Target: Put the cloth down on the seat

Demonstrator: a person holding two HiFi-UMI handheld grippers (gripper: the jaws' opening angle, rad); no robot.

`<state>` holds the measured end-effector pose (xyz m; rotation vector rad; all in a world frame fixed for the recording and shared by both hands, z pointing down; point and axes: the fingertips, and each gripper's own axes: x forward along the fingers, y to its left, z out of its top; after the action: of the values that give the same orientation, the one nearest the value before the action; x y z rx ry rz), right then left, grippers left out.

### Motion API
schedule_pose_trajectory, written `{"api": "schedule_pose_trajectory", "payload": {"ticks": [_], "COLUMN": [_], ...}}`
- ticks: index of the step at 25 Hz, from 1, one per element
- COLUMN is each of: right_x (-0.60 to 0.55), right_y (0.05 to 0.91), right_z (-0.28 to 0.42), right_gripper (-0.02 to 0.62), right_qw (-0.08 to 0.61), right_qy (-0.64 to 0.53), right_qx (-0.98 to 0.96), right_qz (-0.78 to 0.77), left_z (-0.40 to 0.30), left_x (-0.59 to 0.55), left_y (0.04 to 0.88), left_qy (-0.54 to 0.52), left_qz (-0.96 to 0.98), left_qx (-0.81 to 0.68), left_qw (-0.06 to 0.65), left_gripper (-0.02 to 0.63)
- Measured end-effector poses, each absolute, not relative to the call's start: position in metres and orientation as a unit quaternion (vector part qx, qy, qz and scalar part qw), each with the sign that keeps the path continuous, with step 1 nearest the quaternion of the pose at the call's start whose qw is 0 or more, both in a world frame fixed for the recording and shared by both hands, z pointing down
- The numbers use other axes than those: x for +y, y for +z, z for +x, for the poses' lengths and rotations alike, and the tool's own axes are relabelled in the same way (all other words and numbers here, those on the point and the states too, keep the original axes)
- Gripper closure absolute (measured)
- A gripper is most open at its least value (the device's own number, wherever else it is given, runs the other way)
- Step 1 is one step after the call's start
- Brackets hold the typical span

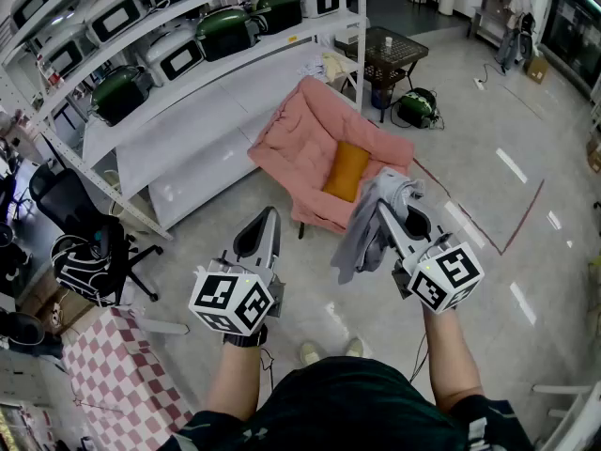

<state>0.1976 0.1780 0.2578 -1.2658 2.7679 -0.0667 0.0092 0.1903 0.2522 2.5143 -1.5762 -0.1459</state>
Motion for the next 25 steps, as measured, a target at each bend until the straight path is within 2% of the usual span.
{"api": "schedule_pose_trajectory", "payload": {"ticks": [25], "right_x": [0.182], "right_y": [0.247], "right_z": [0.244], "right_gripper": [0.546], "right_qw": [0.050], "right_qy": [-0.029], "right_qx": [0.909], "right_qz": [-0.413], "left_z": [0.042], "left_x": [0.197], "left_y": [0.250], "left_qy": [-0.054], "left_qz": [0.829], "left_qx": [-0.551], "left_qw": [0.082], "left_gripper": [0.600]}}
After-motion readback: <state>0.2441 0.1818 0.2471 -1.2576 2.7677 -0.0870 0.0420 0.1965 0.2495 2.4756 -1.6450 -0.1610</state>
